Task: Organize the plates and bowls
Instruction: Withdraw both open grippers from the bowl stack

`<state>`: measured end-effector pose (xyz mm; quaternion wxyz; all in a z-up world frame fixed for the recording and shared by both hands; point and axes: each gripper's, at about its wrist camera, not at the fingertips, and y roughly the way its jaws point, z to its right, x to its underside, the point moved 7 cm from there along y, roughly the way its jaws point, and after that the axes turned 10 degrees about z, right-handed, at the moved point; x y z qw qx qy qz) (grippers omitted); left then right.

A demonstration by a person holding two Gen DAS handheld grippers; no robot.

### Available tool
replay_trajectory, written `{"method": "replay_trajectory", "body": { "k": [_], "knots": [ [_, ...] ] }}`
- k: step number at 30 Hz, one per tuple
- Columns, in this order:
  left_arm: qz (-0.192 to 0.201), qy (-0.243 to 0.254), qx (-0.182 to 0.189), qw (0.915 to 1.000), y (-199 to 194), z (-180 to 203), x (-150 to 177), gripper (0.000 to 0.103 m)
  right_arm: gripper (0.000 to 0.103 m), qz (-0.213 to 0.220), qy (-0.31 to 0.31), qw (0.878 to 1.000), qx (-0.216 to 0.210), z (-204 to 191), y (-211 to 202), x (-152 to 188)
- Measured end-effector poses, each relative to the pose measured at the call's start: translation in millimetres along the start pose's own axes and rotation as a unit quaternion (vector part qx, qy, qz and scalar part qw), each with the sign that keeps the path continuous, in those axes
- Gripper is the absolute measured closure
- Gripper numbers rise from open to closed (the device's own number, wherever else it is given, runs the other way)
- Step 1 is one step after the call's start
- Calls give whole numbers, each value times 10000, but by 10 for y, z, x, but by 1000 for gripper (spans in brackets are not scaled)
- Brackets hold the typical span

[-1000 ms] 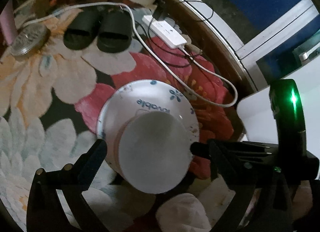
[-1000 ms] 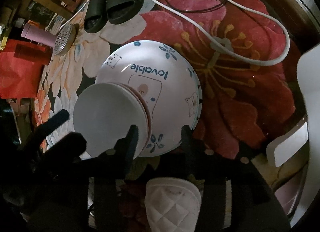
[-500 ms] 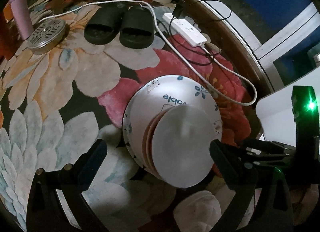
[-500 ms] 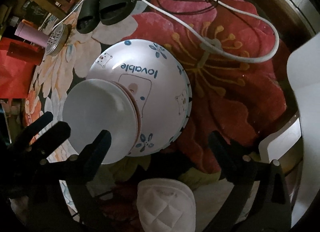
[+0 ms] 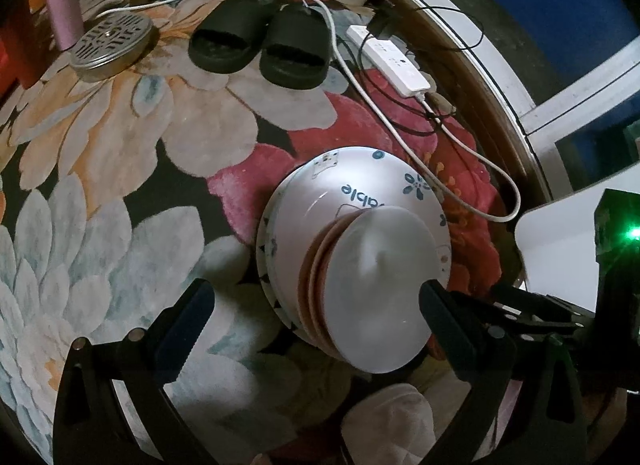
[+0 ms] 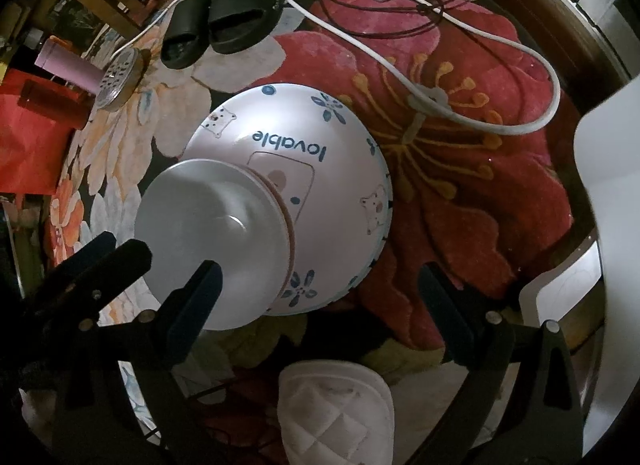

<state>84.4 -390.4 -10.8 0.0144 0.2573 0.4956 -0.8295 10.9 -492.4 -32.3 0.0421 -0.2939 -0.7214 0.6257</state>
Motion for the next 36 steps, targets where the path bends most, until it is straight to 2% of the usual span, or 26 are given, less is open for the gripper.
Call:
{"method": "replay_trajectory", "body": {
  "k": [10, 22, 25, 29, 31, 36],
  "knots": [
    [138, -1, -198, 9997, -72, -72, -17, 1, 6, 255, -130, 9995, 130, -61, -67, -24],
    [121, 147, -966, 9951, -170, -270, 5, 1, 6, 728, -556, 9951, 372, -201, -193, -112],
    [198, 224, -898, 9955, -218, -254, 3, 1, 6, 745, -592, 9939, 554, -200, -206, -118],
    [244, 269, -987, 9945, -278, -263, 3, 1, 6, 782, -549, 9942, 493, -221, -227, -119],
    [260, 258, -1039, 9939, -300, -285, 6, 1, 6, 747, -564, 9937, 616, -215, -225, -111],
    [194, 200, -965, 9949, -319, -332, 46, 1, 6, 811, -726, 9915, 713, -271, -249, -102]
  ]
}}
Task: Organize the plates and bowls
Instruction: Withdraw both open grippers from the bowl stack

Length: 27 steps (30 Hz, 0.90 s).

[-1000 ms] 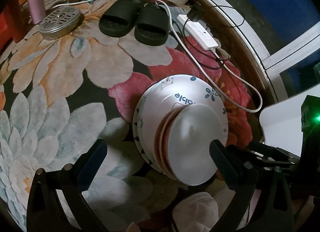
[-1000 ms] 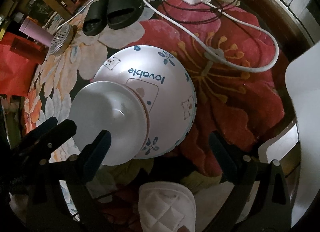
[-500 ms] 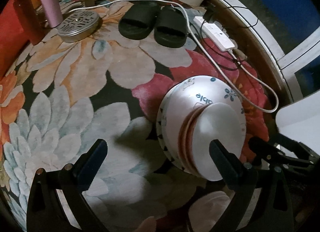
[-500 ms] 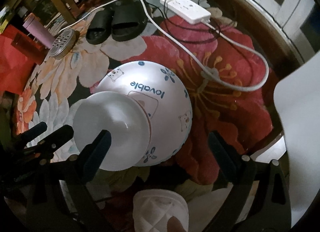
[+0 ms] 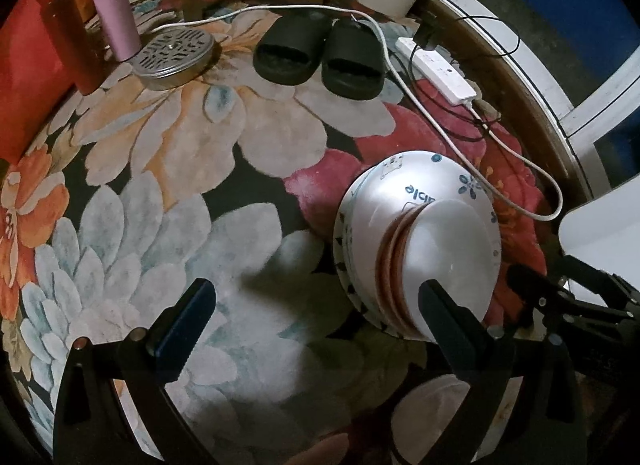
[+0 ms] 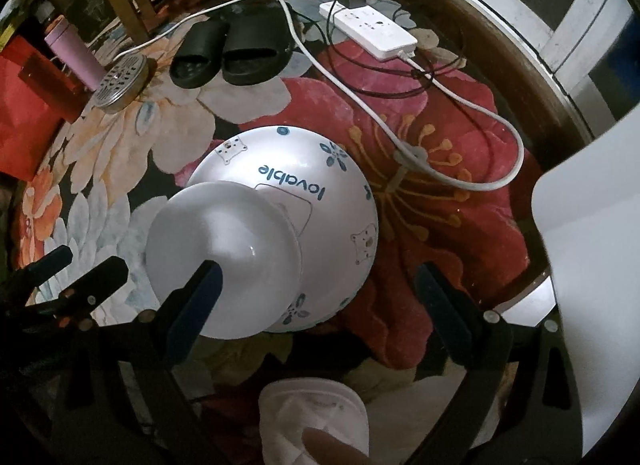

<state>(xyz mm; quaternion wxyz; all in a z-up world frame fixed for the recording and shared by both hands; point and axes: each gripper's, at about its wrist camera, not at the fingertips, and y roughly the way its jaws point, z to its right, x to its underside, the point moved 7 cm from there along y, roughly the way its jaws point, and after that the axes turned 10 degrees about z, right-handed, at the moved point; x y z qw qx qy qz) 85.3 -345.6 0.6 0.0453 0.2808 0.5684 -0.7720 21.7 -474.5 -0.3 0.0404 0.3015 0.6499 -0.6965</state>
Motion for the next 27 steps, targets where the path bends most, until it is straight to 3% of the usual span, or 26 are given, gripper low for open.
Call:
{"method": "replay_trajectory", "body": {
  "k": [18, 27],
  "knots": [
    [-78, -112, -155, 9998, -37, -234, 107, 2, 6, -140, 36, 9996, -224, -146, 26, 60],
    [-78, -214, -16, 9997, -69, -292, 111, 3, 6, -182, 24, 9994, -291, -245, 38, 76]
  ]
}}
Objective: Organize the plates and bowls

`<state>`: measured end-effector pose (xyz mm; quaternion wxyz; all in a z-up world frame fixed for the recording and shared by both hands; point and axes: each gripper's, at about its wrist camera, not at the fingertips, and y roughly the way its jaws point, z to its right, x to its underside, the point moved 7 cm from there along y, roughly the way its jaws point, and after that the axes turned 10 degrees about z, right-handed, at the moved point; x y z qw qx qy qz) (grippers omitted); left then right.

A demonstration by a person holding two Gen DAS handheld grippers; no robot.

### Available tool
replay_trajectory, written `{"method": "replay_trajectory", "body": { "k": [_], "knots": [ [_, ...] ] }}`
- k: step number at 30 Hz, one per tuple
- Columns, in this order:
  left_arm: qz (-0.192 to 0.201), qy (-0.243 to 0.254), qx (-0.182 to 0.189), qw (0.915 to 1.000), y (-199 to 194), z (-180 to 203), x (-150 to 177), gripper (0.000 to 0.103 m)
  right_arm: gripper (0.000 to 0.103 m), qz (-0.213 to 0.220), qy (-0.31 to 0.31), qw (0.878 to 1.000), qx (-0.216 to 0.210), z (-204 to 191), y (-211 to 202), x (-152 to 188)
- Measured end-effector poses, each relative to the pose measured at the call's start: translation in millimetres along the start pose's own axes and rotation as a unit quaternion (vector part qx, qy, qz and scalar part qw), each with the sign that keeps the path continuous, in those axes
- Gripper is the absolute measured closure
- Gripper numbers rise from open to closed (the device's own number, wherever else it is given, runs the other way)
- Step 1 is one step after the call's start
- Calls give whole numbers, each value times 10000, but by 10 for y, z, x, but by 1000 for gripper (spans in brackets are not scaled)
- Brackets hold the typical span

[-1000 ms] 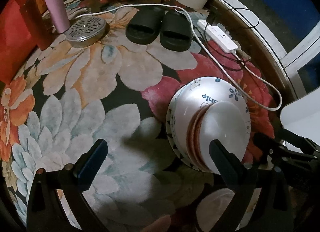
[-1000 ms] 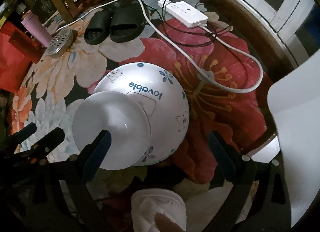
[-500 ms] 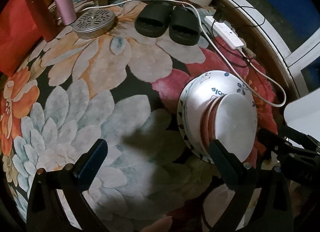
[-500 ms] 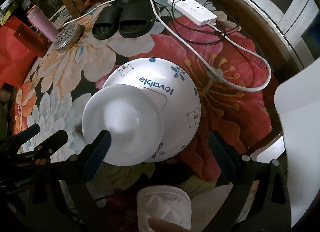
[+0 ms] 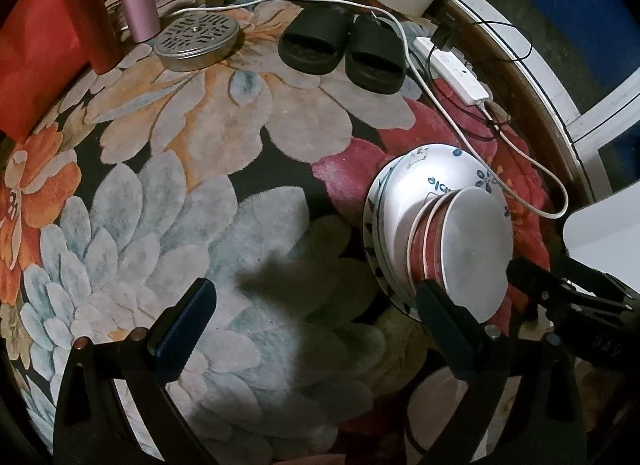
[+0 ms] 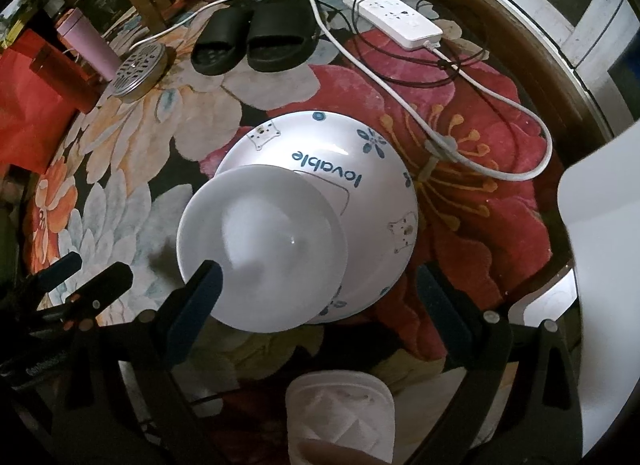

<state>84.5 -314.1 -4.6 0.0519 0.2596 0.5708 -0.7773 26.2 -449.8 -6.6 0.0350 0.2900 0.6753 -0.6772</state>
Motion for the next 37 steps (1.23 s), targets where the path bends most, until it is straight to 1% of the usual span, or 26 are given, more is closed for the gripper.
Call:
{"method": "replay_trajectory", "body": {
  "k": [15, 28, 37],
  "knots": [
    [-23, -140, -12, 9999, -46, -167, 47, 3, 6, 67, -289, 9995, -130, -250, -12, 16],
    [-37, -202, 7, 9998, -91, -311, 89, 3, 6, 73, -370, 9992, -150, -378, -8, 43],
    [-19, -257, -111, 9996, -99, -474, 142, 3, 6, 52, -648, 9978, -115, -521, 16, 78]
  ]
}}
